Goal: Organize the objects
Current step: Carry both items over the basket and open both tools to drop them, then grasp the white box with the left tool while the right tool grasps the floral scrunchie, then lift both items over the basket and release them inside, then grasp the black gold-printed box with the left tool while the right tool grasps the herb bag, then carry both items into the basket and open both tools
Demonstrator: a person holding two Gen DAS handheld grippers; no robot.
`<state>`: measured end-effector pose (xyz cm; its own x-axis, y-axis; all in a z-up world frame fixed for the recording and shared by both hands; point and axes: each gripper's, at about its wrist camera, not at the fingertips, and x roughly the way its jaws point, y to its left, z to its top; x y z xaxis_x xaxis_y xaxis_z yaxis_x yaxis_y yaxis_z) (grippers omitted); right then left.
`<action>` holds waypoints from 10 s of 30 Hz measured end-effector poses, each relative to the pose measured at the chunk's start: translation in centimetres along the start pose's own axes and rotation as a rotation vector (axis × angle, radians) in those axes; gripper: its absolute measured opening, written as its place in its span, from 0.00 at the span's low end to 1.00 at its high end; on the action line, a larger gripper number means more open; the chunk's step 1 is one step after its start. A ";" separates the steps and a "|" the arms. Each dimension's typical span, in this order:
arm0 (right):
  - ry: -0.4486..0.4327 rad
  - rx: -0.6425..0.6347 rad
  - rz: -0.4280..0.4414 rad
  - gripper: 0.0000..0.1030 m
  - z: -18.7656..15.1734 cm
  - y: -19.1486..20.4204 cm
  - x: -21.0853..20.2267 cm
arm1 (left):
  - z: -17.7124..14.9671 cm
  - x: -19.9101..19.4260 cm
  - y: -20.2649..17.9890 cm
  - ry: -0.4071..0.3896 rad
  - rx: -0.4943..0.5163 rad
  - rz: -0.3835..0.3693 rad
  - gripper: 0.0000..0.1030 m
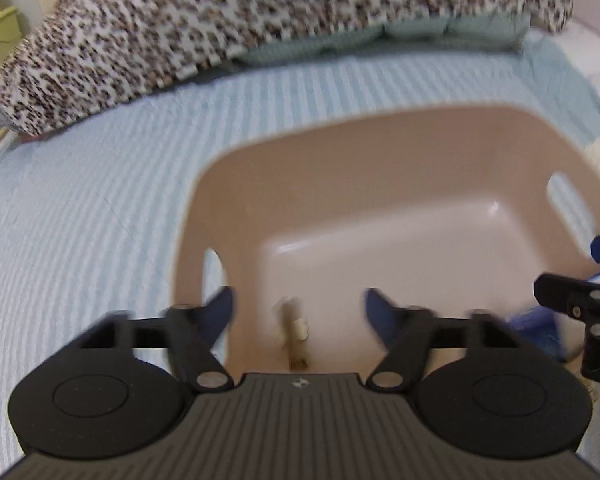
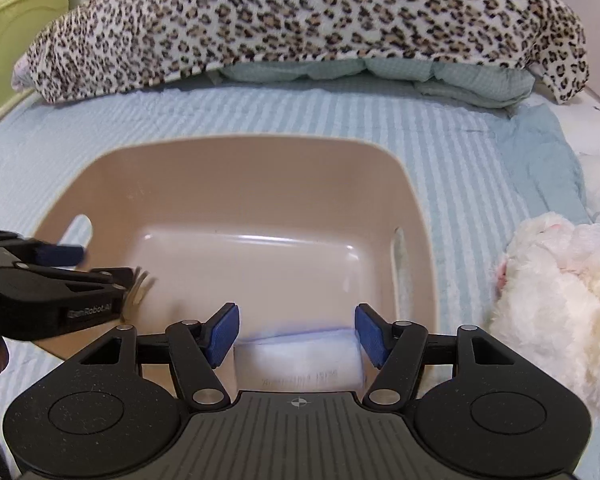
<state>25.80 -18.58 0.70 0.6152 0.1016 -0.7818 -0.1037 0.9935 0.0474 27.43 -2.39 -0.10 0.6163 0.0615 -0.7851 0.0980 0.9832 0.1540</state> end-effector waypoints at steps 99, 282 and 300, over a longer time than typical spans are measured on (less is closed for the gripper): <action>-0.148 0.015 0.065 0.11 -8.4 -2.9 -8.8 | -6.7 -10.5 5.4 -0.076 -0.038 -0.193 0.15; -0.092 -0.012 -0.018 0.50 0.2 -0.6 2.1 | -0.7 0.9 -0.2 -0.015 0.087 -0.057 0.35; -0.158 -0.004 -0.003 0.78 -1.0 -1.2 -4.2 | -0.9 -6.6 1.0 -0.137 0.028 -0.030 0.88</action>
<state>22.56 -20.24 3.27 0.7311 0.1056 -0.6740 -0.1047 0.9936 0.0422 22.79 -1.66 4.71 0.7134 0.0062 -0.7007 0.1384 0.9790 0.1496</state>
